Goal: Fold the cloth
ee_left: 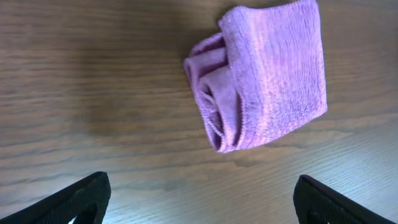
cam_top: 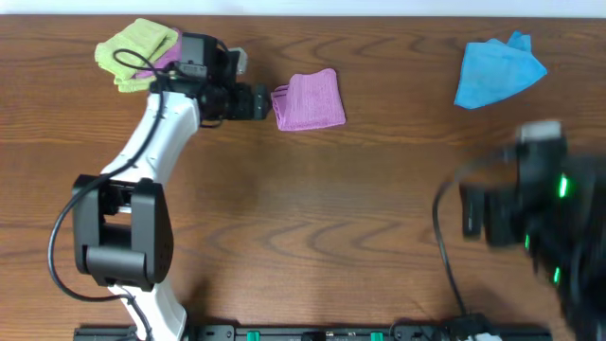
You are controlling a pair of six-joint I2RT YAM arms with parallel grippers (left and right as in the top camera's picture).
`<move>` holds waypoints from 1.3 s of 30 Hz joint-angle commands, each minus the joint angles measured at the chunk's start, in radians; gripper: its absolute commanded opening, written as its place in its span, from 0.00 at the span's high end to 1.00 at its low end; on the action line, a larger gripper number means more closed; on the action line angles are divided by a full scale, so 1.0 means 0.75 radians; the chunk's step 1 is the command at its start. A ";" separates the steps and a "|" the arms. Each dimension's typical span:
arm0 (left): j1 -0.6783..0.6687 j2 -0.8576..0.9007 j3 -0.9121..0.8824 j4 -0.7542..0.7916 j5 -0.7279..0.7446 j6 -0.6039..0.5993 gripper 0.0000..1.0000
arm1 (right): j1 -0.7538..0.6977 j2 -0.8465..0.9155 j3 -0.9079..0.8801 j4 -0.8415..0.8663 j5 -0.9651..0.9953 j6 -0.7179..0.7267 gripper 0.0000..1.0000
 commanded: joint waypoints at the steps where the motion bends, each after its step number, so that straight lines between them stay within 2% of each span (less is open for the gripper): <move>1: -0.080 -0.015 -0.036 0.039 -0.036 0.013 0.04 | -0.010 -0.217 -0.238 0.034 0.044 0.070 0.01; 5: -0.132 0.058 -0.047 0.135 -0.036 -0.072 0.04 | -0.010 -0.478 -0.447 0.160 0.045 0.141 0.01; 8: -0.135 0.136 -0.047 0.168 -0.030 -0.118 0.05 | -0.010 -0.547 -0.500 0.165 0.045 0.142 0.01; 13: -0.135 0.226 -0.047 0.174 -0.032 -0.119 0.05 | -0.010 -0.552 -0.504 0.149 0.038 0.166 0.01; 18: -0.135 0.284 -0.047 0.247 0.037 -0.189 0.05 | -0.010 -0.551 -0.504 0.140 0.003 0.166 0.01; 39: -0.135 0.438 -0.047 0.434 0.209 -0.574 0.05 | -0.010 -0.551 -0.504 0.136 -0.022 0.166 0.01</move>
